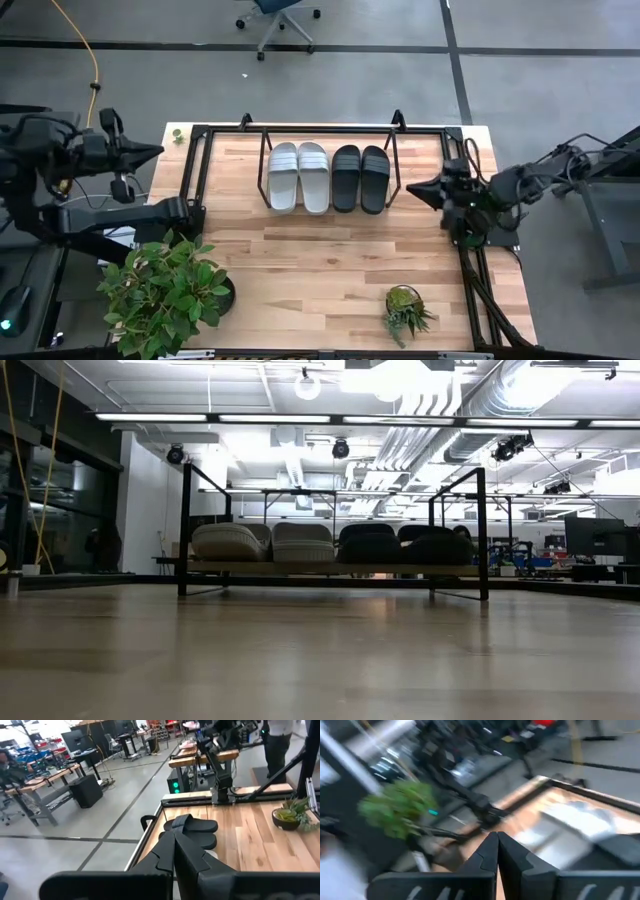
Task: Pick and place slides into the shelf
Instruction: Return to Home Position
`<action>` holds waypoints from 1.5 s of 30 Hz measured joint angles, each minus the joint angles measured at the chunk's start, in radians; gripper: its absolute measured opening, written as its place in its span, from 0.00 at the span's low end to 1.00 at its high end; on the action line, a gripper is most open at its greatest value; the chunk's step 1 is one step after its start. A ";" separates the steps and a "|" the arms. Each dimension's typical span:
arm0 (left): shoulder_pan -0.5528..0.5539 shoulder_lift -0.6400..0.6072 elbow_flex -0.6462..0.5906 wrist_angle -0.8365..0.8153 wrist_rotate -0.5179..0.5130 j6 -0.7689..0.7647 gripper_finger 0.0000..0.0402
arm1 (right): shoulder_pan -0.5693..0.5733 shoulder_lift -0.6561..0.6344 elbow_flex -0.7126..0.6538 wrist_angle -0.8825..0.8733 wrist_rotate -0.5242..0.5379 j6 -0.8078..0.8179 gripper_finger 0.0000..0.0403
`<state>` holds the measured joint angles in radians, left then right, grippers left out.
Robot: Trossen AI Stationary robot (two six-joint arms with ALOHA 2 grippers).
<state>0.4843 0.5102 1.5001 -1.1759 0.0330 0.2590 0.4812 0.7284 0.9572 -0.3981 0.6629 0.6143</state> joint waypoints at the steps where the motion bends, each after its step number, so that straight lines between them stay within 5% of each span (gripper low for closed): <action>1: 0.000 -0.028 -0.041 0.024 0.000 -0.005 0.00 | 0.000 -0.038 -0.063 0.084 -0.023 -0.015 0.00; 11: 0.000 -0.365 -0.539 0.508 0.085 -0.143 0.00 | 0.000 -0.290 -0.571 0.945 -0.140 -0.212 0.00; 17: 0.000 -0.477 -0.779 0.706 0.114 -0.214 0.00 | 0.000 -0.315 -0.644 0.982 -0.124 -0.187 0.00; 25: 0.000 -0.505 -1.065 1.186 0.233 -0.294 0.00 | 0.000 -0.320 -0.759 1.206 -0.169 -0.169 0.00; 38: -0.004 -0.504 -1.303 1.510 0.286 -0.397 0.00 | 0.000 -0.320 -0.863 1.317 -0.113 -0.013 0.00; 45: -0.135 -0.504 -1.389 1.623 0.222 -0.390 0.00 | 0.000 -0.320 -0.863 1.365 -0.116 -0.053 0.00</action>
<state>0.3497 0.0067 0.1113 0.4468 0.2547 -0.1306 0.4808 0.4088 0.0940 0.9668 0.5470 0.5611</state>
